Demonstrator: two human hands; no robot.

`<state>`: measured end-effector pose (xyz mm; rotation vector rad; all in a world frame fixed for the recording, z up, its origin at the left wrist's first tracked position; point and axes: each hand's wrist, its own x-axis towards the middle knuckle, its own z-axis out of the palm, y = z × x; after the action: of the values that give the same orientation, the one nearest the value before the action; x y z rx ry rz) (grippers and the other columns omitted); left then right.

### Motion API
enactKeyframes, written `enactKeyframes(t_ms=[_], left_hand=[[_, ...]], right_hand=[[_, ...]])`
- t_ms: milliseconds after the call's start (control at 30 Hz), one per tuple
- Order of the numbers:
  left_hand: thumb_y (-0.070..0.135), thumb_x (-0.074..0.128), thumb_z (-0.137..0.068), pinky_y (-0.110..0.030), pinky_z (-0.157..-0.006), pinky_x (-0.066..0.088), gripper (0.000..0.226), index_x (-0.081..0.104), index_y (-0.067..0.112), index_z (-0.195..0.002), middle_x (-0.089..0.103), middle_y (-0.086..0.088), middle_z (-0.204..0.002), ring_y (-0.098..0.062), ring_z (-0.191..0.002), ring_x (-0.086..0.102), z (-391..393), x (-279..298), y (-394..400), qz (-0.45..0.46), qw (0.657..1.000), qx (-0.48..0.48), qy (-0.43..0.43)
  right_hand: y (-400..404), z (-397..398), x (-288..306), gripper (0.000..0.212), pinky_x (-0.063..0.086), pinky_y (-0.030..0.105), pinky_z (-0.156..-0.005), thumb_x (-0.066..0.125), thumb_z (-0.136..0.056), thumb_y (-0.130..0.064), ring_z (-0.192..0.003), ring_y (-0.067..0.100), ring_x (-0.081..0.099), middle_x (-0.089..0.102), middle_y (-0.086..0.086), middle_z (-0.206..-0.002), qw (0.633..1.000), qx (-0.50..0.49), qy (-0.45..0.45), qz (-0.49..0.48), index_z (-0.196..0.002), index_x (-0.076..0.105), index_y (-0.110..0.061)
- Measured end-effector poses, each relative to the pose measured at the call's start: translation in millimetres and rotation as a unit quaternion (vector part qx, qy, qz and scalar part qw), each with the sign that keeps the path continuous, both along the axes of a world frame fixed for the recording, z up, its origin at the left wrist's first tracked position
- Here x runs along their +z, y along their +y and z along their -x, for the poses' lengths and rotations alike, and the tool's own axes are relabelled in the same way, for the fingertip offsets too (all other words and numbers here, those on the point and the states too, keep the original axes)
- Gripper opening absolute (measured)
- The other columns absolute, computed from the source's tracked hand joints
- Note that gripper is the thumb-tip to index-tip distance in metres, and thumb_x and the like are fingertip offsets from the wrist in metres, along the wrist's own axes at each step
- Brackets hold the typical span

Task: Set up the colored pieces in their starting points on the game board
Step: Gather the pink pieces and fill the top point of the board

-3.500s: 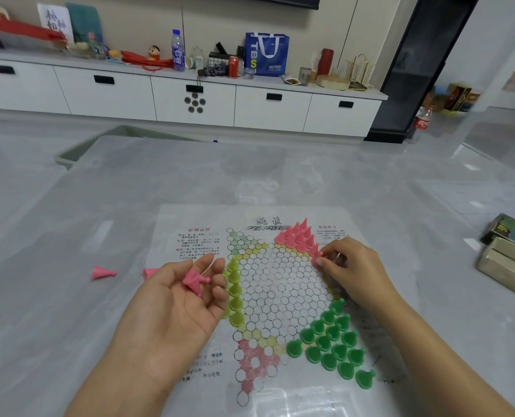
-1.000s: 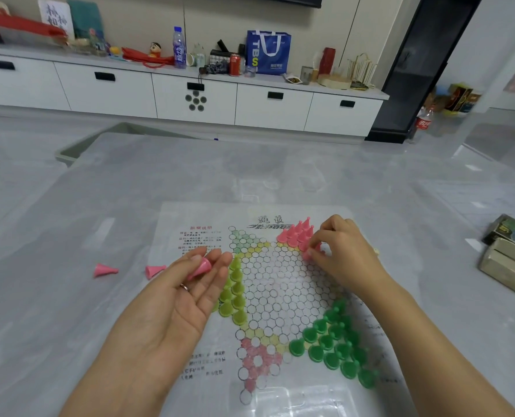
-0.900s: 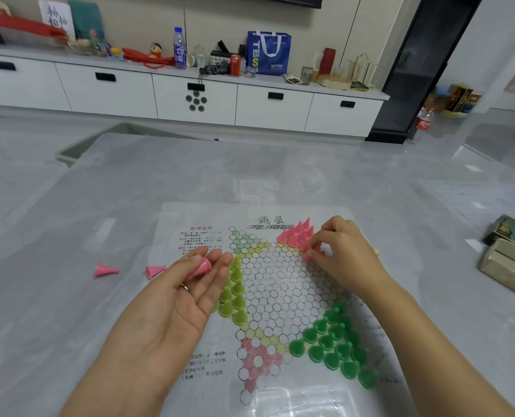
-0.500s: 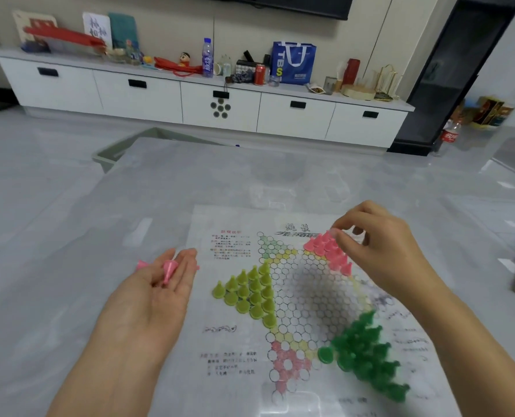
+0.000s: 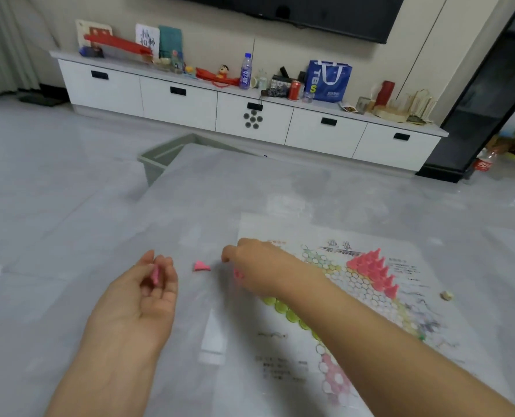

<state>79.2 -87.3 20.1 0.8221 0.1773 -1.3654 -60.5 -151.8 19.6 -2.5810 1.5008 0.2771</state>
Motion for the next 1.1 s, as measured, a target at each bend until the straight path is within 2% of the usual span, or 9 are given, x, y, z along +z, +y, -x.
enactKeyframes(t_ms=[133,300,500,633,700,800,900,967,1100], left_hand=[[-0.003,0.031,-0.092,-0.020,-0.060,0.052,0.027,0.055,0.005,-0.084,0.055,-0.003,-0.090,-0.009,-0.079,0.055,-13,3,2,0.017,1.000,-0.014,0.009],[-0.001,0.030,-0.091,-0.028,-0.077,0.045,0.027,0.056,0.000,-0.088,0.056,-0.008,-0.093,-0.014,-0.085,0.055,-22,-1,2,0.012,0.999,-0.038,0.018],[0.003,0.031,-0.092,-0.030,-0.087,0.042,0.025,0.055,0.001,-0.084,0.052,-0.012,-0.096,-0.020,-0.086,0.054,-19,-6,1,-0.025,0.998,-0.055,-0.005],[0.003,0.034,-0.091,-0.031,-0.091,0.042,0.022,0.055,0.001,-0.086,0.053,-0.014,-0.093,-0.022,-0.090,0.055,-8,-8,1,-0.029,0.996,-0.080,-0.005],[0.003,0.034,-0.090,-0.030,-0.084,0.045,0.022,0.055,0.001,-0.083,0.058,-0.013,-0.078,-0.021,-0.078,0.055,3,-6,2,-0.018,0.994,-0.109,0.006],[0.004,0.029,-0.090,-0.025,-0.057,0.048,0.027,0.055,0.001,-0.082,0.057,-0.012,-0.060,-0.016,-0.049,0.051,21,-3,4,0.009,0.986,-0.158,0.049],[0.013,0.031,-0.095,-0.020,-0.041,0.050,0.030,0.056,-0.003,-0.094,0.060,-0.017,-0.074,-0.014,-0.055,0.042,36,1,8,0.010,0.979,-0.186,0.077],[0.009,0.037,-0.091,-0.022,-0.046,0.052,0.022,0.056,-0.002,-0.087,0.056,-0.016,-0.079,-0.018,-0.060,0.046,45,2,10,0.007,0.977,-0.211,0.040],[0.011,0.047,-0.087,-0.018,-0.039,0.037,0.018,0.058,0.000,-0.078,0.048,-0.008,-0.061,-0.015,-0.053,0.040,67,0,16,0.002,0.953,-0.288,-0.096]], right_hand=[[-7,-10,-10,0.031,0.044,0.037,-0.084,0.050,-0.085,-0.008,-0.106,0.034,0.053,0.052,0.014,-0.115,0.999,0.002,-0.045,0.005,-0.115,0.049,-0.011],[-7,-29,-9,0.053,0.041,0.034,-0.088,0.058,-0.084,-0.020,-0.106,0.032,0.052,0.041,0.011,-0.124,0.994,0.009,-0.105,-0.041,-0.133,0.037,-0.022],[-2,-43,-20,0.018,0.044,0.035,-0.081,0.051,-0.087,-0.010,-0.098,0.033,0.054,0.051,0.013,-0.107,0.992,0.047,-0.120,0.010,-0.104,0.056,-0.011],[10,-34,4,0.017,0.039,0.028,-0.079,0.053,-0.086,-0.011,-0.087,0.022,0.053,0.054,0.009,-0.096,0.972,0.042,-0.232,0.010,-0.100,0.062,-0.012],[20,-26,20,0.016,0.042,0.025,-0.077,0.056,-0.084,-0.012,-0.078,0.015,0.050,0.054,0.005,-0.091,0.959,0.065,-0.277,-0.004,-0.098,0.063,-0.015],[37,-12,32,0.022,0.045,0.025,-0.079,0.057,-0.083,-0.013,-0.080,0.010,0.051,0.054,0.003,-0.098,0.958,0.081,-0.274,-0.038,-0.102,0.061,-0.023],[49,11,37,0.023,0.048,0.024,-0.077,0.057,-0.083,-0.013,-0.078,0.008,0.054,0.050,-0.005,-0.100,0.949,0.038,-0.312,-0.017,-0.102,0.054,-0.025],[56,30,37,0.019,0.048,0.022,-0.075,0.055,-0.084,-0.012,-0.080,0.007,0.053,0.047,-0.011,-0.095,0.940,-0.005,-0.342,0.014,-0.097,0.049,-0.024],[73,62,29,0.021,0.046,0.015,-0.070,0.054,-0.087,-0.013,-0.079,0.000,0.051,0.053,-0.014,-0.088,0.929,-0.064,-0.364,0.023,-0.094,0.041,-0.028]])
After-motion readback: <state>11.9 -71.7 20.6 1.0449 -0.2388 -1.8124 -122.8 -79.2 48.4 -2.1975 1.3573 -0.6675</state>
